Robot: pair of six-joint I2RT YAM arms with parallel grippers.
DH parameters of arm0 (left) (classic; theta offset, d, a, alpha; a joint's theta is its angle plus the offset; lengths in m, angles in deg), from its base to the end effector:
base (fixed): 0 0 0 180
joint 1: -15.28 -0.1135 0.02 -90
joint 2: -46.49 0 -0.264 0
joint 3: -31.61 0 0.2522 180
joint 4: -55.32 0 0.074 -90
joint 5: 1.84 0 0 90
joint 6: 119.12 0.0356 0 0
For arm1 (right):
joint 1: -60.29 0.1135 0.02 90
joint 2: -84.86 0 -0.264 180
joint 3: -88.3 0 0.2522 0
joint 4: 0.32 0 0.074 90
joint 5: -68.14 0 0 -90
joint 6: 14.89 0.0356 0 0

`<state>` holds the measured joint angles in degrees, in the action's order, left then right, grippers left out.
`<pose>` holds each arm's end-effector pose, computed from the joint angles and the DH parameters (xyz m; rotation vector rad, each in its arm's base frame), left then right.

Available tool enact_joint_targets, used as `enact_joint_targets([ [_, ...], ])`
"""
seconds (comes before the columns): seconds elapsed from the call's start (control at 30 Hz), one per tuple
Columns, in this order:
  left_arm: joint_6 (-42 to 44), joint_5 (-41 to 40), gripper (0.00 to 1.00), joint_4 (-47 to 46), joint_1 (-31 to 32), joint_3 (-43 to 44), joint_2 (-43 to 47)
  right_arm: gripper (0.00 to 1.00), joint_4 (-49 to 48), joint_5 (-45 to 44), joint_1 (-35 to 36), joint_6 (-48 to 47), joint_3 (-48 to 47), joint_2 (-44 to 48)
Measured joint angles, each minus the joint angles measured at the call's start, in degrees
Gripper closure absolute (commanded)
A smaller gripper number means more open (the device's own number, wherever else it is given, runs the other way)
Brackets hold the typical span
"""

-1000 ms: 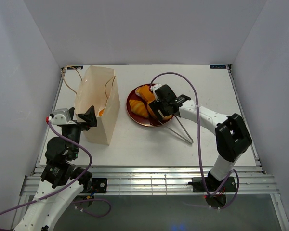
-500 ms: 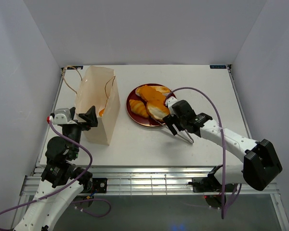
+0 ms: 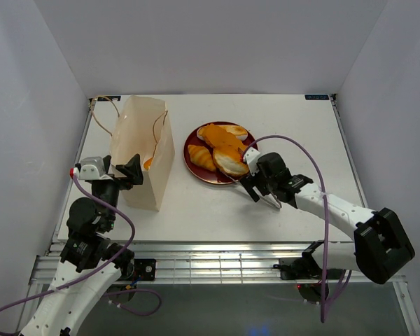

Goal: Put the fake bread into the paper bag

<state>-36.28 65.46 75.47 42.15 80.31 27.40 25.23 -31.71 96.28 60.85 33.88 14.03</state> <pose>0.0911 -0.0308 0.3420 -0.0862 1.4193 -0.2123 0.2110 0.1457 0.2187 -0.8920 2.1091 -0.0014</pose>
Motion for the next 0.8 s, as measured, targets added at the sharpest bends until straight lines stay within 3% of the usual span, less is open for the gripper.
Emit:
enact_joint_targets([
  [0.8, -0.2, 1.1, 0.02, 0.0, 0.0, 0.0, -0.3, 0.1, -4.7, 4.7, -2.4, -1.2, 0.4, -8.4],
])
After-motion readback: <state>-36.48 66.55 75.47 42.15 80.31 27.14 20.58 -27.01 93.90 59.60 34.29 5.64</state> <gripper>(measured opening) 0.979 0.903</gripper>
